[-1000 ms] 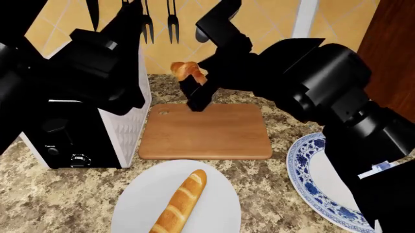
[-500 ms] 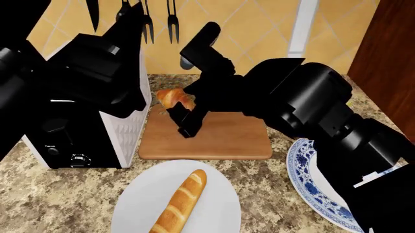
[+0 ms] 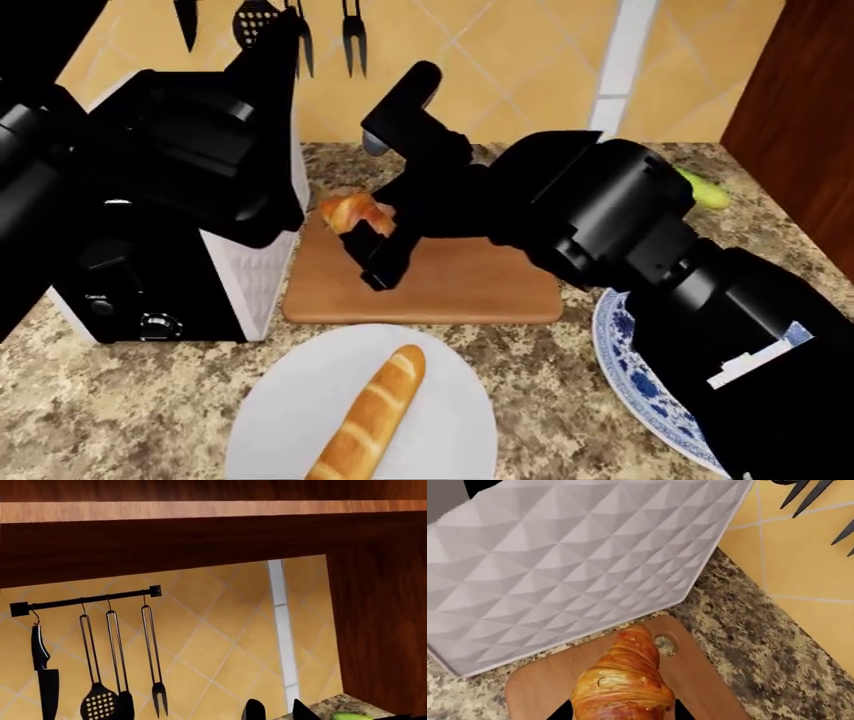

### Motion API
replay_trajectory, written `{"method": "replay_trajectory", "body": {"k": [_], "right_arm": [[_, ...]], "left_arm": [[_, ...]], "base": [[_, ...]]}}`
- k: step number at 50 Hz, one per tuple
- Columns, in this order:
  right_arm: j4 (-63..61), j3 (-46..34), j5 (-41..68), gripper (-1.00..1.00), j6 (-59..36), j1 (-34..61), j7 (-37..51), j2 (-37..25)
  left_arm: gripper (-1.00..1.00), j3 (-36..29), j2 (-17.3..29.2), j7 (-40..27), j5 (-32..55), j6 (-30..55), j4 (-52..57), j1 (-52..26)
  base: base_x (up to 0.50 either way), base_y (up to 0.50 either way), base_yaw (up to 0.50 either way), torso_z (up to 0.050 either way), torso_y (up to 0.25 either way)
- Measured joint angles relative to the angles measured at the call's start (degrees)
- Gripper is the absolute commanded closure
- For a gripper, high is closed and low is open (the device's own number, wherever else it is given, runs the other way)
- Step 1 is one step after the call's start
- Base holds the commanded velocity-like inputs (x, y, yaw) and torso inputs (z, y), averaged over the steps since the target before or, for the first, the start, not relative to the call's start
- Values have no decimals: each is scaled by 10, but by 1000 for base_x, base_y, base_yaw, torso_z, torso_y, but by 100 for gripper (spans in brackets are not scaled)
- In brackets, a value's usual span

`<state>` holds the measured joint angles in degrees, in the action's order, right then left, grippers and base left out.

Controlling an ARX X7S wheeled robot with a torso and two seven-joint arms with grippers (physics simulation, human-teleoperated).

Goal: From the different types of pastries on the counter, select a croissant and place it on the cutting board. Then retrieve a jar of jam from the cabinet and place it alongside the croissant on the cutting board.

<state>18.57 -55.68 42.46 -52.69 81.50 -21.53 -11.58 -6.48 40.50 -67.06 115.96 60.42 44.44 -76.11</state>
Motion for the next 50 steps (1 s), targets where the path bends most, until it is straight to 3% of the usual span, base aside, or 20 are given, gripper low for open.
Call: {"method": "replay_trajectory", "body": {"k": [8, 9, 24, 31, 43, 50], "right_arm": [[15, -3, -5, 100, 9, -1, -2, 7], [16, -3, -5, -100, 10, 0, -2, 8], [6, 8, -2, -100, 11, 13, -1, 1], [-19, 23, 9, -100, -3, 27, 7, -19], [-117, 76, 47, -100, -48, 28, 59, -101], [-184, 125, 73, -100, -63, 7, 110, -158]], "left_arm": [[-100, 0, 0, 4, -4, 0, 3, -2], [-100, 0, 0, 4, -4, -1, 3, -3], [-100, -2, 2, 4, -3, -7, 4, -8], [-100, -4, 5, 2, 0, -9, 4, -12], [-100, -6, 11, -2, 4, -13, 4, -17], [-100, 2, 18, -9, 5, -22, 9, -17]], "base": [[0, 0, 0, 0, -37], [0, 0, 0, 0, 0], [0, 0, 0, 0, 0], [0, 0, 0, 0, 213], [0, 0, 0, 0, 223], [0, 0, 0, 0, 17]]}}
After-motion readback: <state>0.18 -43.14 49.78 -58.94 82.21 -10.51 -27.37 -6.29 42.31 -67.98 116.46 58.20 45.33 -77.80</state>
